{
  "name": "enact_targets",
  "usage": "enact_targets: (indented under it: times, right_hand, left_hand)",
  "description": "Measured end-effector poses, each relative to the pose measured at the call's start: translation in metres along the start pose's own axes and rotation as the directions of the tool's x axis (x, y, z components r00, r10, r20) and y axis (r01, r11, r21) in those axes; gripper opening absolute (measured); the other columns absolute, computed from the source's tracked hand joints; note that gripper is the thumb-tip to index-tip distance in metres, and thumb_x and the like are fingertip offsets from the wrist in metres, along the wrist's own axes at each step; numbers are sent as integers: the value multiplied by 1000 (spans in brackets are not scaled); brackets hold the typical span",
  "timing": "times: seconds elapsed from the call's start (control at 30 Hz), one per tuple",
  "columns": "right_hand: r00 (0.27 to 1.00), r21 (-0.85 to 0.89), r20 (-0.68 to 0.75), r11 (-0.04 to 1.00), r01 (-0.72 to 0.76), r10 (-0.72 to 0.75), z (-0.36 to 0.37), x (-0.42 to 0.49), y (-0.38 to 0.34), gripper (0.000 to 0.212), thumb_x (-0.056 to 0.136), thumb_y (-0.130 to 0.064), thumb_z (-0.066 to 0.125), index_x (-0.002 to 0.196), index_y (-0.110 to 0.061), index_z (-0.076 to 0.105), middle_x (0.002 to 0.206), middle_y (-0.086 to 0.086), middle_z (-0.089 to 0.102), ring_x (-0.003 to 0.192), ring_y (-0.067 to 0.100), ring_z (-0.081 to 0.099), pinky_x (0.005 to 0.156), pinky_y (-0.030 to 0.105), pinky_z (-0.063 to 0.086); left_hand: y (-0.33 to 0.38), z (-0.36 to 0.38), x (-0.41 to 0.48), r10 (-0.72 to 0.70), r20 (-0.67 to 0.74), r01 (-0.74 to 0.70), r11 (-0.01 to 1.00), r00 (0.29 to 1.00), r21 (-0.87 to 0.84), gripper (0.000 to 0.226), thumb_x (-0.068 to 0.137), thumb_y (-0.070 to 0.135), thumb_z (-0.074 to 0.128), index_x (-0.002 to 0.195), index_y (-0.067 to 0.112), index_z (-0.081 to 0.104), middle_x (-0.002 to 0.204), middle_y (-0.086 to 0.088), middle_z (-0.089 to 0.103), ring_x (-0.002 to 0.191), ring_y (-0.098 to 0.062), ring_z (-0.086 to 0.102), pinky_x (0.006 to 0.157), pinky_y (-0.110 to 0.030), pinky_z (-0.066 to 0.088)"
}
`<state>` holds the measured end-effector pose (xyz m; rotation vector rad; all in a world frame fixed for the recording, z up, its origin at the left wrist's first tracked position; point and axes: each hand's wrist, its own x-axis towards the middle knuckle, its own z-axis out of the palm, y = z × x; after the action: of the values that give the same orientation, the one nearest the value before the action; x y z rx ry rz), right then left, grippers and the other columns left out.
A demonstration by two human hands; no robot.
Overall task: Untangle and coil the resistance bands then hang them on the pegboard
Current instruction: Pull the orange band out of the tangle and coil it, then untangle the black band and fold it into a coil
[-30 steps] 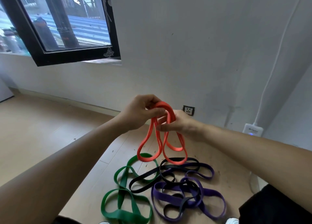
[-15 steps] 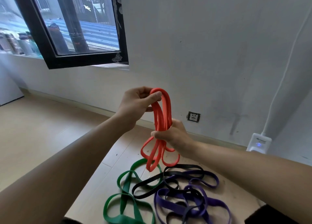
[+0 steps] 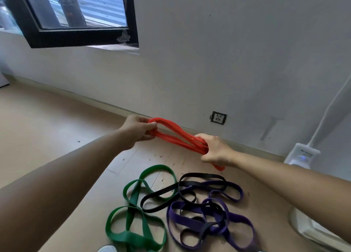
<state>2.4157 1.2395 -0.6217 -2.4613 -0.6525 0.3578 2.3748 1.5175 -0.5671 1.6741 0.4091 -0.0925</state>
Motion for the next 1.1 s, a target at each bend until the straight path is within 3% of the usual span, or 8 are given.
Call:
enact_targets:
  times: [0.1, 0.4, 0.5, 0.67, 0.8, 0.9, 0.97, 1.1]
  right_hand:
    - [999, -85, 28, 996, -16, 19, 22, 22, 40, 71, 70, -16, 70, 132, -39, 44, 100, -5, 64, 84, 16, 64, 75, 35, 56]
    - [978, -124, 84, 976, -179, 190, 100, 117, 170, 30, 75, -18, 70, 102, -31, 67, 86, -6, 69, 77, 17, 65, 75, 41, 58]
    - [971, -71, 101, 975, -212, 219, 124, 155, 208, 33, 76, -9, 71, 107, -20, 70, 92, 4, 73, 83, 24, 69, 76, 39, 58]
    - [966, -121, 69, 964, -238, 248, 151, 210, 250, 24, 74, -11, 71, 70, -28, 54, 80, 7, 65, 76, 31, 65, 64, 33, 46]
    - [977, -197, 13, 958, -207, 213, 165, 236, 268, 22, 69, -17, 74, 67, -24, 53, 89, 10, 56, 82, 32, 58, 66, 32, 39]
    - [970, -213, 17, 948, -235, 244, 169, 243, 269, 20, 67, -28, 75, 78, -27, 58, 96, 9, 62, 94, 33, 62, 71, 33, 45]
    - [962, -259, 29, 932, -254, 270, 167, 244, 269, 57, 67, -42, 79, 117, -22, 61, 123, 11, 60, 117, 33, 57, 92, 38, 48]
    - [933, -346, 63, 885, -313, 355, 157, 231, 259, 133, 65, -59, 85, 161, -18, 3, 164, 15, 22, 152, 38, 18, 124, 54, 17]
  left_hand:
    - [-53, 15, 43, -124, -16, 123, 989, 992, -77, 23, 96, 6, 64, 115, -6, 66, 99, -19, 72, 82, -26, 75, 68, -30, 64]
    - [-199, 82, 179, -402, -10, 395, 904, 916, -166, 21, 100, 7, 59, 116, -7, 60, 103, -19, 67, 83, -24, 70, 51, -20, 57]
    - [-234, 95, 230, -408, -54, 401, 910, 911, -104, 25, 98, 6, 62, 119, -7, 60, 99, -18, 67, 78, -24, 71, 51, -21, 57]
    - [-264, 105, 301, -308, -119, 314, 949, 944, 40, 28, 97, 7, 64, 123, -5, 62, 87, -12, 63, 71, -23, 66, 69, -34, 64]
    - [-272, 108, 329, -246, -141, 260, 961, 959, 95, 25, 96, 0, 63, 121, -2, 64, 83, -13, 65, 43, -12, 63, 43, -21, 54]
    - [-276, 106, 330, -269, -129, 283, 953, 955, 106, 38, 93, -1, 65, 131, -1, 59, 94, -21, 65, 55, -22, 62, 49, -27, 60]
    - [-280, 103, 324, -230, -130, 252, 949, 965, 191, 45, 93, 3, 67, 136, 2, 57, 101, -19, 66, 67, -25, 63, 61, -33, 64]
    - [-278, 98, 284, 17, -64, 20, 849, 998, 528, 50, 91, 16, 71, 139, 12, 58, 125, -3, 65, 101, -24, 67, 94, -41, 56]
